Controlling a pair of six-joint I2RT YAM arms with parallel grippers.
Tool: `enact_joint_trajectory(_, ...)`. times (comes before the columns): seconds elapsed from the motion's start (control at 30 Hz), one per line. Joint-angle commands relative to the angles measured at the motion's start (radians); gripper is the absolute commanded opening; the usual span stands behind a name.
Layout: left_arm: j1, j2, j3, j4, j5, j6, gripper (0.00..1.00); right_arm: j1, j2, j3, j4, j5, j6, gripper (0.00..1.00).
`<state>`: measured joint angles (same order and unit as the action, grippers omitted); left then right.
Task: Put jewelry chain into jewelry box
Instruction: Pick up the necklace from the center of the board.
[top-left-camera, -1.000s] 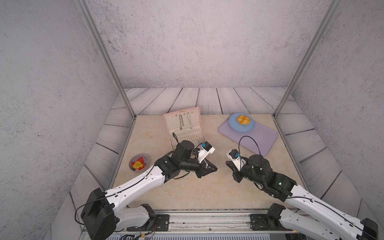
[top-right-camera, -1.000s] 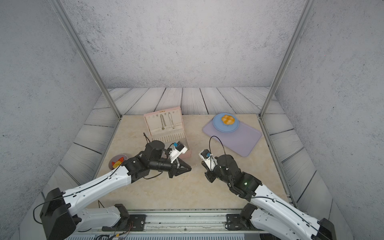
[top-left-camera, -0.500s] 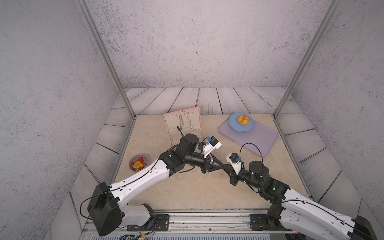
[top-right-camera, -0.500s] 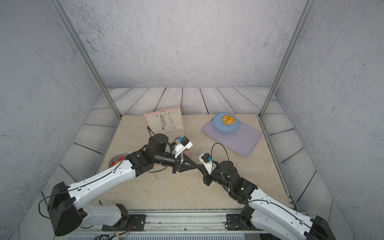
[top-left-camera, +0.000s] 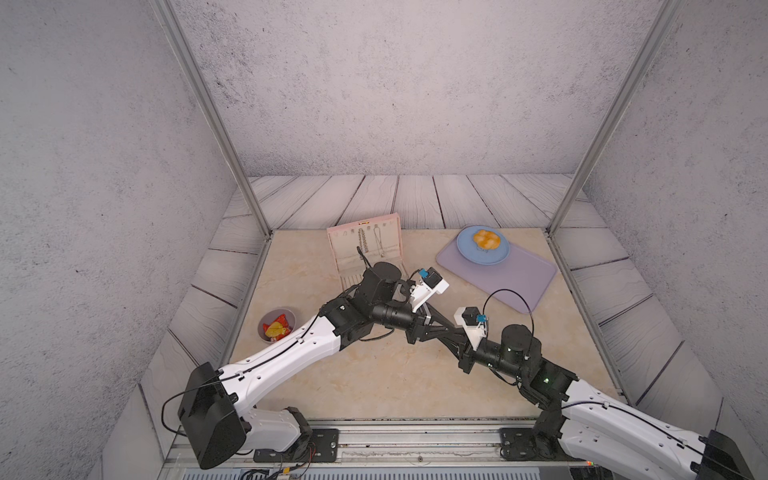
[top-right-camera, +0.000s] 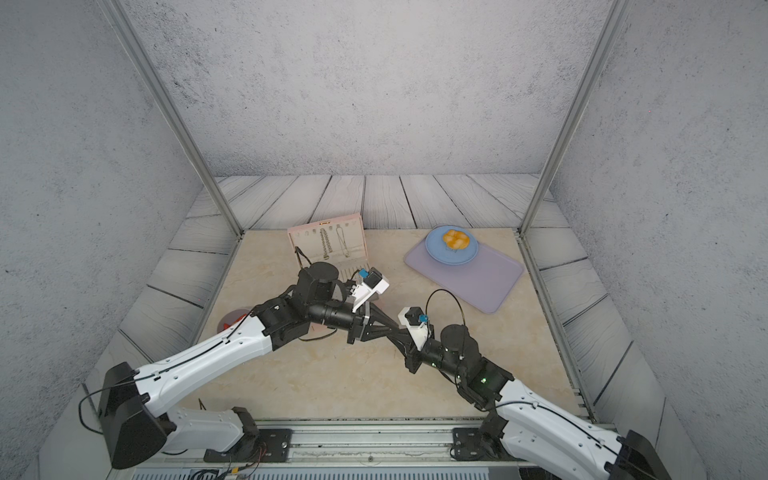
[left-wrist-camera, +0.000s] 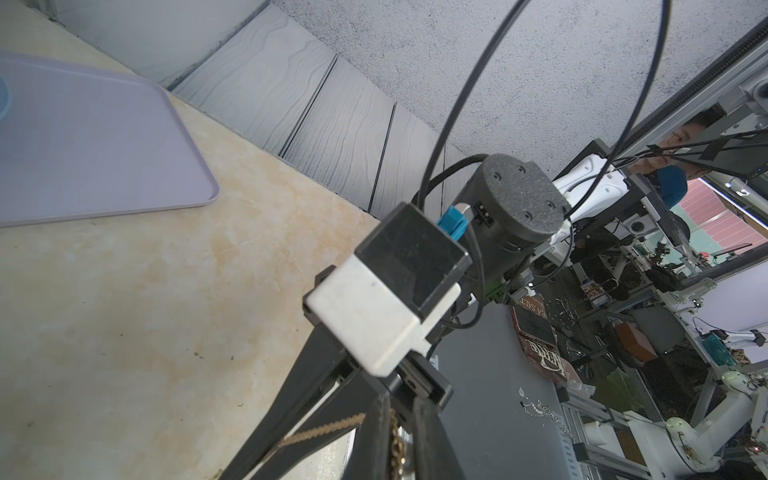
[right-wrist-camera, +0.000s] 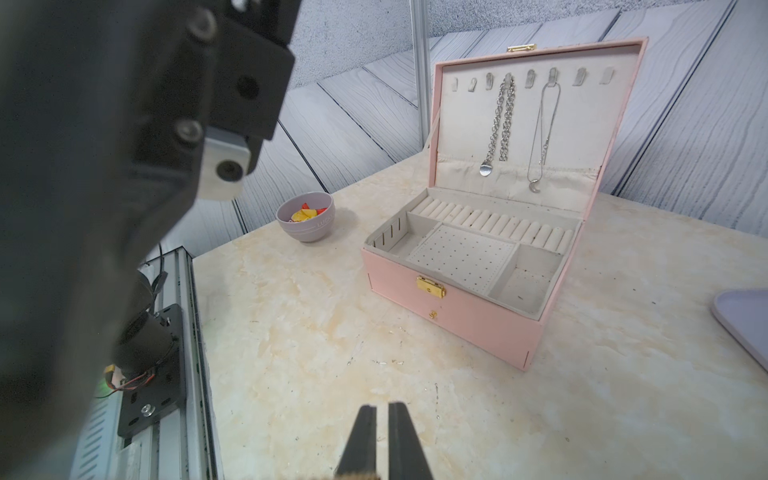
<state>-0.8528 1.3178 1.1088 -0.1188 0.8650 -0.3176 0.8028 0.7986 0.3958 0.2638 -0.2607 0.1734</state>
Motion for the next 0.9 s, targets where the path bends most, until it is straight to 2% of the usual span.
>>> enact_joint_trajectory(0.0, -0.006, 0.009, 0.036, -0.006, 0.013, 0.017, 0.02, -0.001, 0.001, -0.016, 0.041, -0.018, 0.017, 0.13)
enact_joint_trajectory(0.43, -0.005, -0.006, 0.046, -0.025, -0.005, 0.033, 0.02, -0.001, 0.0, -0.032, 0.036, 0.009, 0.018, 0.13)
enact_joint_trajectory(0.53, -0.006, -0.016, 0.044, -0.03, -0.008, 0.04, 0.02, -0.001, -0.007, -0.032, 0.03, 0.018, 0.017, 0.1)
enact_joint_trajectory(0.7, -0.005, -0.04, 0.027, -0.058, -0.052, 0.061, 0.02, -0.001, -0.03, -0.037, 0.011, 0.054, 0.021, 0.04)
enact_joint_trajectory(0.87, 0.02, -0.104, -0.045, -0.08, -0.152, 0.053, 0.01, -0.001, -0.069, -0.013, -0.088, 0.132, 0.009, 0.0)
